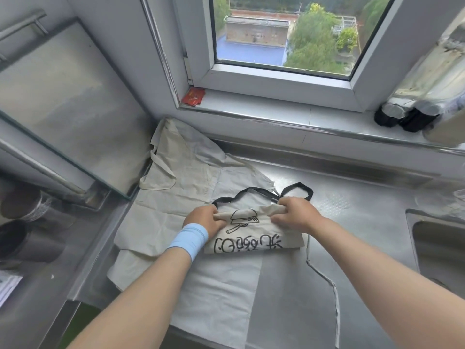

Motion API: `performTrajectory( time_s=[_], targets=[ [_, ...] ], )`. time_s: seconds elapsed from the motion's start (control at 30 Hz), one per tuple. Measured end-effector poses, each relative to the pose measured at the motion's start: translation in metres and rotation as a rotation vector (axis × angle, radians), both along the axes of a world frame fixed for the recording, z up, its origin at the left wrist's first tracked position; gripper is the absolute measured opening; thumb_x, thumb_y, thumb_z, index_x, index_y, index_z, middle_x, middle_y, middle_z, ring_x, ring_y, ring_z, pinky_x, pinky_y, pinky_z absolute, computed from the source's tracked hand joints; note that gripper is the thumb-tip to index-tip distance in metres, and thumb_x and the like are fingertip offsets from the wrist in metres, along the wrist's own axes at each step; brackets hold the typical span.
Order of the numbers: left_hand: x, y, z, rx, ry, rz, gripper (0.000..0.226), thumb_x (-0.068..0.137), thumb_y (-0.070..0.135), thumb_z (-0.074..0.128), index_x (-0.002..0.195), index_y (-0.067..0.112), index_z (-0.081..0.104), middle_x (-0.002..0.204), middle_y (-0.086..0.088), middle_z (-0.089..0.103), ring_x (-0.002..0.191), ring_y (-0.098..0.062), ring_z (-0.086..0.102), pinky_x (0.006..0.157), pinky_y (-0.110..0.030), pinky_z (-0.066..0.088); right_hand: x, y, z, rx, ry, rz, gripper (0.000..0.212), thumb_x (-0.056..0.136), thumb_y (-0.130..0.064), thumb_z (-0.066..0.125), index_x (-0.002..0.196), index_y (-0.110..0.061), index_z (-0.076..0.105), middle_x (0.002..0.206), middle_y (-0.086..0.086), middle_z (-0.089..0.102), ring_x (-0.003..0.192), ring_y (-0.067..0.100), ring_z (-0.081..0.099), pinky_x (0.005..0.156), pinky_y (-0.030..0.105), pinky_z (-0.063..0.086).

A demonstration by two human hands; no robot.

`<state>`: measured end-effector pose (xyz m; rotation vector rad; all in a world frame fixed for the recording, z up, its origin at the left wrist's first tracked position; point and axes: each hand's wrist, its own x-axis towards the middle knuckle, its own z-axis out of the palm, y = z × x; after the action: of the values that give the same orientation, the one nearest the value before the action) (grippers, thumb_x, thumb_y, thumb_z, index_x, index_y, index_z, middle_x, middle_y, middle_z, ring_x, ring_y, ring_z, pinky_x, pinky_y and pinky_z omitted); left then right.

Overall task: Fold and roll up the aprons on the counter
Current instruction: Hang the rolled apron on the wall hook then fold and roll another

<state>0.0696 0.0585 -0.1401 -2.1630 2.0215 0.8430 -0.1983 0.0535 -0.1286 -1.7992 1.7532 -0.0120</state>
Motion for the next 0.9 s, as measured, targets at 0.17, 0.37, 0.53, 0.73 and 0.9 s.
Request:
performTrajectory(
  time_s=[0.17,0.37,0.53,0.73,0.9],
  targets=[
    [-0.037,0.018,-0.015,-0.468,-0.331,-0.256,0.025,0.075,0.023,0.064,0.099,0.024,0.059,0.105,-0.004,0.055,0.093,-0.028,0.052,0.083,-0.041,0.039,0.005,0.003,-0.019,-0.073,0.135,-0.002,0.007,0.079,-0.034,0.051,0.081,-0.028,0.054,0.088,-0.007,0.061,0.081,0.021,0.06,0.064,0.03,0.044],
    [-0.07,0.025,-0.01,-0.348,-0.472,-0.331,0.036,0.081,0.014,0.045,0.113,0.022,0.059,0.147,-0.015,0.04,0.135,-0.042,0.034,0.104,-0.053,0.012,0.013,0.014,-0.035,-0.272,0.312,0.026,0.022,0.088,-0.035,0.055,0.102,-0.018,0.054,0.097,0.001,0.058,0.089,0.025,0.059,0.067,0.035,0.042],
    [-0.074,0.027,-0.037,-0.244,-0.288,-0.549,0.052,0.091,0.033,0.034,0.14,0.02,0.047,0.15,-0.005,0.042,0.139,-0.027,0.036,0.112,-0.048,0.028,0.027,0.028,-0.049,-0.63,0.421,0.163,0.029,0.09,-0.013,0.047,0.117,-0.011,0.058,0.122,0.015,0.055,0.11,0.037,0.053,0.089,0.045,0.043],
    [-0.057,0.026,-0.053,-0.163,-0.256,-0.615,0.076,0.082,0.049,-0.01,0.155,0.028,0.0,0.162,0.003,-0.009,0.149,-0.019,-0.01,0.118,-0.05,-0.008,0.042,0.049,-0.071,-0.286,0.251,0.231,0.063,0.098,-0.043,0.02,0.156,-0.018,0.022,0.163,0.009,0.009,0.151,0.027,0.01,0.119,0.046,0.003],
    [-0.016,0.017,-0.061,-0.199,-0.219,-0.556,0.075,0.083,0.047,-0.006,0.154,0.028,0.003,0.162,0.002,-0.009,0.149,-0.019,-0.007,0.121,-0.047,0.003,0.03,0.05,-0.075,-0.213,0.235,0.17,0.069,0.091,-0.051,0.002,0.156,-0.032,-0.005,0.161,-0.002,-0.02,0.148,0.015,-0.023,0.121,0.037,-0.012]
  ],
)
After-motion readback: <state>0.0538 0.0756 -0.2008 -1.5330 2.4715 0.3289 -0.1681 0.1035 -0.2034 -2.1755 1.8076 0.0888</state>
